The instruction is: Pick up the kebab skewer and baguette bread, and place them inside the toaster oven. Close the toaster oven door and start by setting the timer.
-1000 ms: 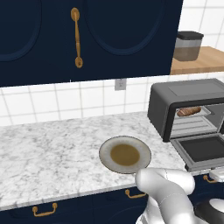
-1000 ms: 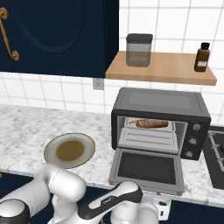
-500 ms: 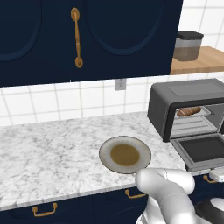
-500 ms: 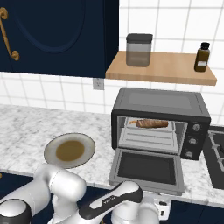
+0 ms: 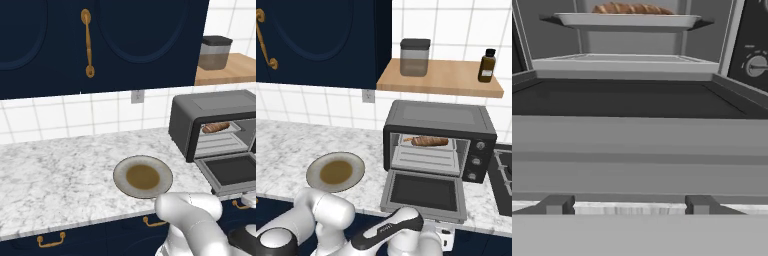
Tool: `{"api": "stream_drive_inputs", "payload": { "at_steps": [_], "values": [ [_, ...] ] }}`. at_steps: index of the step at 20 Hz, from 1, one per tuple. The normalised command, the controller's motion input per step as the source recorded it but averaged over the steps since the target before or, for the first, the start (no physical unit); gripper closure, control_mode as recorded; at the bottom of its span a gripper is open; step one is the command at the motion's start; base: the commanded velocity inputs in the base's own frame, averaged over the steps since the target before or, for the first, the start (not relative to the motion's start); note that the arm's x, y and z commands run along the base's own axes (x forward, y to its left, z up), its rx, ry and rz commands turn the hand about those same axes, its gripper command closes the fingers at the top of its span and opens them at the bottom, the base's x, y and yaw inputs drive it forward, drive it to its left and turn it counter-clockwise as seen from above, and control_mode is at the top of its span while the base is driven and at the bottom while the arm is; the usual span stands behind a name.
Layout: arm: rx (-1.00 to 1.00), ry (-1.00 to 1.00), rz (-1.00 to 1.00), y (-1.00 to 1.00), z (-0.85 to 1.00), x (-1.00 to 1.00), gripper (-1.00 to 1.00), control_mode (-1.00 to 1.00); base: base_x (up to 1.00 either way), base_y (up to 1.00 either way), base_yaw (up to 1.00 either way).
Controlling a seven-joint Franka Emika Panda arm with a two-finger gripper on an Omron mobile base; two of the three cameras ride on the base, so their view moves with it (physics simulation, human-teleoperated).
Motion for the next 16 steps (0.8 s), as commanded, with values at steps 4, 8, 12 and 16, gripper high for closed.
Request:
{"api": "stream_drive_inputs", "payload": {
  "at_steps": [4,8,12,16],
  "values": [
    [0.00,0.00,0.00,0.24,0.12,0.71,-1.00,-1.00,0.00,0.00,0.00],
    [0.00,0.00,0.00,0.43,0.11,0.66,-1.00,-1.00,0.00,0.00,0.00],
    [-0.02,0.00,0.00,0.55,0.16,0.70,-1.00,-1.00,0.00,0.00,0.00],
    [-0.02,0.00,0.00,0.54,0.28,0.68,-1.00,-1.00,0.00,0.00,0.00]
  ]
}}
